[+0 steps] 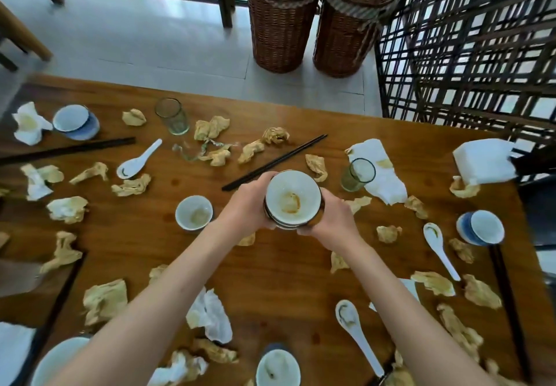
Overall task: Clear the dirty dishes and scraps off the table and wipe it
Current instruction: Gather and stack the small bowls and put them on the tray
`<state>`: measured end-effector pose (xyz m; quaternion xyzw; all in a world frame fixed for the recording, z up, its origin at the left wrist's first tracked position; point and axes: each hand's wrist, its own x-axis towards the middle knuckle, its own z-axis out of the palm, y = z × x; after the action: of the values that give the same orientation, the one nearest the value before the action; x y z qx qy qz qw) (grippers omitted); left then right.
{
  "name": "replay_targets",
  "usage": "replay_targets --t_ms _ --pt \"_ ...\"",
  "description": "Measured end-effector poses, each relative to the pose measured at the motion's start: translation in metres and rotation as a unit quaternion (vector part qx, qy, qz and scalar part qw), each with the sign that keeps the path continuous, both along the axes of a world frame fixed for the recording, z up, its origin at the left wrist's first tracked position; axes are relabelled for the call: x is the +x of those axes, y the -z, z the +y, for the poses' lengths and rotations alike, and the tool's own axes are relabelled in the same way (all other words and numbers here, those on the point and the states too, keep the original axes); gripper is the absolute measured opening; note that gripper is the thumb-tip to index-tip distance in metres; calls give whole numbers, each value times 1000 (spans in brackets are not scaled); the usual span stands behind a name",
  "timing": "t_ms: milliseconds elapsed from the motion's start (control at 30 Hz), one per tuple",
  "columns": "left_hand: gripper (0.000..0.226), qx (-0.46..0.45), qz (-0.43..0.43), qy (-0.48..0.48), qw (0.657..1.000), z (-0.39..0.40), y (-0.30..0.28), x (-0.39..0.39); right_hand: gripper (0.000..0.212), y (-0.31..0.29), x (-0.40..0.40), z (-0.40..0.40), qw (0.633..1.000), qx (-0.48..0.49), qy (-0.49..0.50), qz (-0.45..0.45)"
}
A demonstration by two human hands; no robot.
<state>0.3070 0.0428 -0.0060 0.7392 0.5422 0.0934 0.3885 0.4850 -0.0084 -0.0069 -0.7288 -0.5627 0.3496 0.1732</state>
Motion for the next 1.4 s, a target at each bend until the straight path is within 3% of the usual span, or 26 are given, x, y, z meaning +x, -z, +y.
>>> replay_targets --t_ms 367,600,933,1400 --pt "110 0 -14 -28 1000 -11 8 -4 86 13 0 -4 1000 -9 8 25" --pt "103 -51 -21 -53 997 -17 13 0 88 27 1 -1 998 -29 22 50" --pt "103 -51 -26 -56 997 -13 24 -2 97 34 0 2 997 -31 19 70" --pt "98 -39 -48 -88 994 -45 5 -6 87 11 2 -17 997 -9 -28 78"
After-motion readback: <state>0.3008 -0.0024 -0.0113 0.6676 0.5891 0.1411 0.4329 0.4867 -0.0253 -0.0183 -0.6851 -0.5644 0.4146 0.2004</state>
